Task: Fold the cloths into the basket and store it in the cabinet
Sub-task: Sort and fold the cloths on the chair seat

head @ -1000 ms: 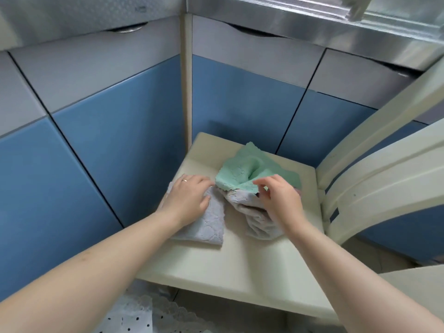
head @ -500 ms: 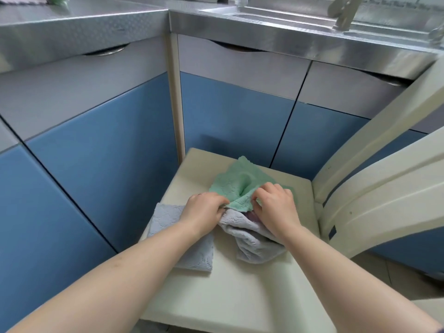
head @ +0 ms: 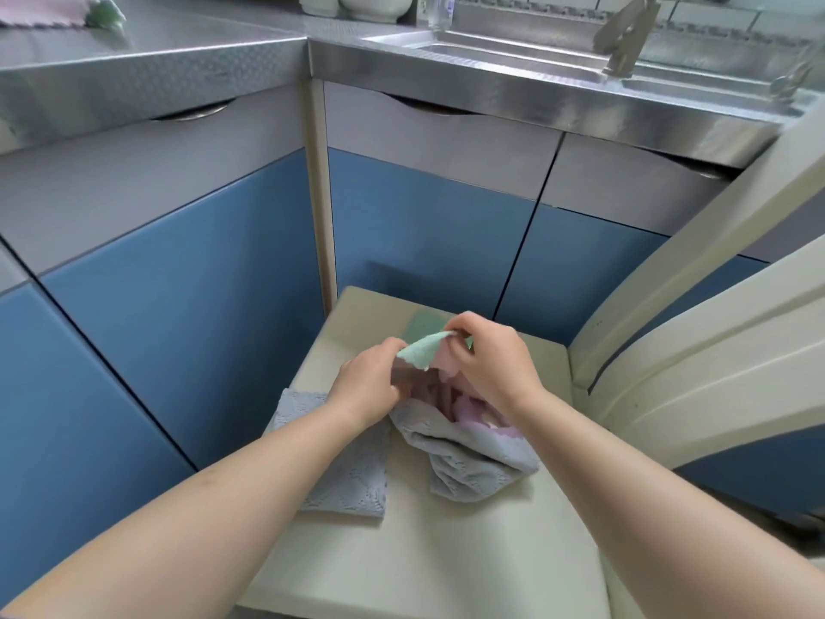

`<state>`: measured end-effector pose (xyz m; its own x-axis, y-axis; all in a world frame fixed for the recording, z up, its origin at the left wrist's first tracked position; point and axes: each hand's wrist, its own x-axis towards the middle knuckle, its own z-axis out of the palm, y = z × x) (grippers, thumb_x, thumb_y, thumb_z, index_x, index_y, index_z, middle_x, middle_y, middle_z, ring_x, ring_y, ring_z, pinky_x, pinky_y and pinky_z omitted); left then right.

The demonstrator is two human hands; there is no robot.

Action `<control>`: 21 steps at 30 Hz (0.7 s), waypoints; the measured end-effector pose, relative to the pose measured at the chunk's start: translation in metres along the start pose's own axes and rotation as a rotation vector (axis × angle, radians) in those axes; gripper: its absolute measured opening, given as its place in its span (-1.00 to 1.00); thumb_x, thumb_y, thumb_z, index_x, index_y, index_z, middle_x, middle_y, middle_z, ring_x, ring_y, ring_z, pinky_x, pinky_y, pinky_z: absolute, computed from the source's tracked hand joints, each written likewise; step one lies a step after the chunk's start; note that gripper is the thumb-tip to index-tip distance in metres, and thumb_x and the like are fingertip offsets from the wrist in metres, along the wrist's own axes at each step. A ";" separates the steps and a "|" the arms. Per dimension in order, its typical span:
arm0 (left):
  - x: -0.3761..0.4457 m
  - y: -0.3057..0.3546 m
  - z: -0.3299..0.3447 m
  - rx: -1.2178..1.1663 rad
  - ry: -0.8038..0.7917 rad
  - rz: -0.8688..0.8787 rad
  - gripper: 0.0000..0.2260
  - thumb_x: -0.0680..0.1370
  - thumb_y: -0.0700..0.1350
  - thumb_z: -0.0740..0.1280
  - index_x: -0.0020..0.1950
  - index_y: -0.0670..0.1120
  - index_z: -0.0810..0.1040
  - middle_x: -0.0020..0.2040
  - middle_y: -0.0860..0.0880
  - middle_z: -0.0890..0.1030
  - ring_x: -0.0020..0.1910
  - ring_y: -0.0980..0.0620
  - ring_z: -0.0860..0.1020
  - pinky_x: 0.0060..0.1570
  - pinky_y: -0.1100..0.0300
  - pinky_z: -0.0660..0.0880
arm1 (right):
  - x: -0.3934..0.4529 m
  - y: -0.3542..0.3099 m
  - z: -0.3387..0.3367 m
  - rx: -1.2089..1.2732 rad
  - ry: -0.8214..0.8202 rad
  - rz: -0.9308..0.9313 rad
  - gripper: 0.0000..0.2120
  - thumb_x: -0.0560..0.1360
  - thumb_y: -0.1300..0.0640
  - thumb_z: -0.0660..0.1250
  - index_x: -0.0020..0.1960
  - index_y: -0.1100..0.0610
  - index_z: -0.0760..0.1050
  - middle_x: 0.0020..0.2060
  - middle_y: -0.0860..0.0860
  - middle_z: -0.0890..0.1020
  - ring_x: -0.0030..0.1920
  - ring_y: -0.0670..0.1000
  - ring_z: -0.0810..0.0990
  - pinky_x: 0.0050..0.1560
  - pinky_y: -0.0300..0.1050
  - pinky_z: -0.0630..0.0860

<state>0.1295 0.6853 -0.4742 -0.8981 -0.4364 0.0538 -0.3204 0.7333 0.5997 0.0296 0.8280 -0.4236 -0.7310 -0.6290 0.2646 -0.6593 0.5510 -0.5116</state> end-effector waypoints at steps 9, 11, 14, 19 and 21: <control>0.008 0.034 -0.029 -0.250 0.195 0.017 -0.95 0.58 -0.09 0.20 -0.06 0.00 0.44 -0.19 0.06 0.56 -0.14 -0.04 0.52 -0.17 0.09 0.42 | 0.012 -0.008 -0.072 0.132 0.055 -0.005 -0.66 0.45 0.31 0.22 0.11 -0.04 0.50 -0.12 -0.10 0.55 -0.18 -0.08 0.50 -0.14 -0.24 0.37; 0.011 0.046 -0.044 -0.262 0.247 0.080 -0.94 0.58 -0.13 0.19 -0.04 -0.02 0.45 -0.23 0.13 0.51 -0.17 0.02 0.49 -0.20 0.12 0.39 | 0.016 -0.009 -0.086 0.026 -0.003 -0.046 -0.52 0.41 0.37 0.26 0.22 -0.05 0.50 -0.04 -0.07 0.46 -0.10 -0.07 0.44 -0.08 -0.30 0.32; 0.015 0.062 -0.070 -0.241 0.299 0.231 -0.95 0.58 -0.15 0.24 -0.01 -0.04 0.49 -0.17 0.10 0.53 -0.15 0.06 0.47 -0.16 0.17 0.38 | 0.021 -0.018 -0.106 0.072 0.027 -0.017 -0.79 0.46 0.18 0.38 0.07 0.00 0.61 -0.02 -0.03 0.45 -0.04 -0.08 0.44 -0.03 -0.29 0.31; 0.009 0.070 -0.105 -0.061 0.296 0.523 -0.86 0.48 -0.10 0.42 -0.01 -0.12 0.61 -0.26 -0.03 0.49 -0.30 0.03 0.39 -0.23 0.19 0.35 | 0.034 -0.037 -0.139 0.306 0.126 0.104 -0.76 0.54 0.09 0.23 -0.17 0.24 0.53 -0.20 0.19 0.54 -0.16 0.02 0.47 -0.19 -0.15 0.32; 0.005 0.069 -0.108 0.072 0.246 0.516 -0.84 0.46 -0.14 0.43 -0.26 -0.17 0.54 -0.26 0.00 0.46 -0.29 0.03 0.37 -0.22 0.17 0.30 | 0.036 -0.048 -0.151 0.463 0.149 0.112 -0.69 0.56 0.02 0.23 -0.12 0.27 0.55 -0.20 0.22 0.61 -0.15 0.04 0.54 -0.13 -0.09 0.40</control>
<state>0.1353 0.6773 -0.3458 -0.8498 -0.1147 0.5145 0.1136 0.9133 0.3912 0.0085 0.8616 -0.2664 -0.8322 -0.4760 0.2843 -0.4529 0.2877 -0.8439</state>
